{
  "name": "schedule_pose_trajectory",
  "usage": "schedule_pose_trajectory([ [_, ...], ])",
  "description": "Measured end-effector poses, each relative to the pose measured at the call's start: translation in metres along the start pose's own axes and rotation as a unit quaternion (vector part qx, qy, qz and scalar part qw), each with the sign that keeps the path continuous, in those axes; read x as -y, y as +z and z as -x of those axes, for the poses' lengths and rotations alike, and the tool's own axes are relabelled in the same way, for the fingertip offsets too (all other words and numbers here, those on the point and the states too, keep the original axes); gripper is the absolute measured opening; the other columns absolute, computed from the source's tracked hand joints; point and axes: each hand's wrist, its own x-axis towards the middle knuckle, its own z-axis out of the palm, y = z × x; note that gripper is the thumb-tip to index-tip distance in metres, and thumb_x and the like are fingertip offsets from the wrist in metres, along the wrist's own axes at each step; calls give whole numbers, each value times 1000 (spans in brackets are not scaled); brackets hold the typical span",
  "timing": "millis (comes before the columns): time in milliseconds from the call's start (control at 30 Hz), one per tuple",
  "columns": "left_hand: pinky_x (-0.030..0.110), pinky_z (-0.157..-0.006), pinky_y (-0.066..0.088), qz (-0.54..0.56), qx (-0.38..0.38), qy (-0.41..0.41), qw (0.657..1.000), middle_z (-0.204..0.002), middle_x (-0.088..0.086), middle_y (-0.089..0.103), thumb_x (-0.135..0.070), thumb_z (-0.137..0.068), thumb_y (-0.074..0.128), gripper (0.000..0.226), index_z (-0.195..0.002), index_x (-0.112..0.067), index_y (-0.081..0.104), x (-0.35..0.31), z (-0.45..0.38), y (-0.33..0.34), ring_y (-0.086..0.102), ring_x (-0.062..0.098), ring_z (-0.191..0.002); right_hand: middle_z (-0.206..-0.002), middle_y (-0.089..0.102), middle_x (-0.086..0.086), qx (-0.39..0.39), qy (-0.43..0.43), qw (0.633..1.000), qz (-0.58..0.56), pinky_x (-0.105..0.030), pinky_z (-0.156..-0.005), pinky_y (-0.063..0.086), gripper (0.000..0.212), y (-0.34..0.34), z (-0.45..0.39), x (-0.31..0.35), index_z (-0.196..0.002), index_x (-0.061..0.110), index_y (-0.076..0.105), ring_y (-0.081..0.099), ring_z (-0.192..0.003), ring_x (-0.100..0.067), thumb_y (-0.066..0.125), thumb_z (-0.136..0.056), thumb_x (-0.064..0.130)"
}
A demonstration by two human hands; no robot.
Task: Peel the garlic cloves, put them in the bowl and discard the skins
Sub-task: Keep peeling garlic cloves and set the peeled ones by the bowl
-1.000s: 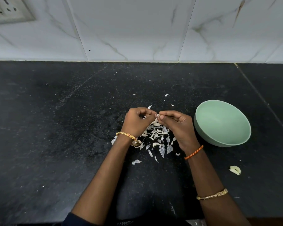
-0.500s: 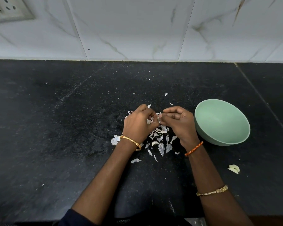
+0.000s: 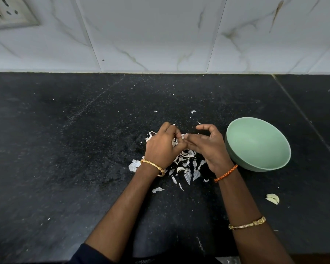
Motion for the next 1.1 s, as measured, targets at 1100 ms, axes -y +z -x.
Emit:
schedule_pose_trajectory([
  [1100, 30, -55, 39, 204, 11, -40, 978, -69, 7, 58, -25, -86, 54, 29, -65, -5, 55, 12, 14, -2, 43, 7, -55, -73, 72, -5, 79, 52, 994, -58, -25, -65, 59, 66, -17, 5, 1, -121, 11, 47, 68, -67, -13, 74, -62, 6],
])
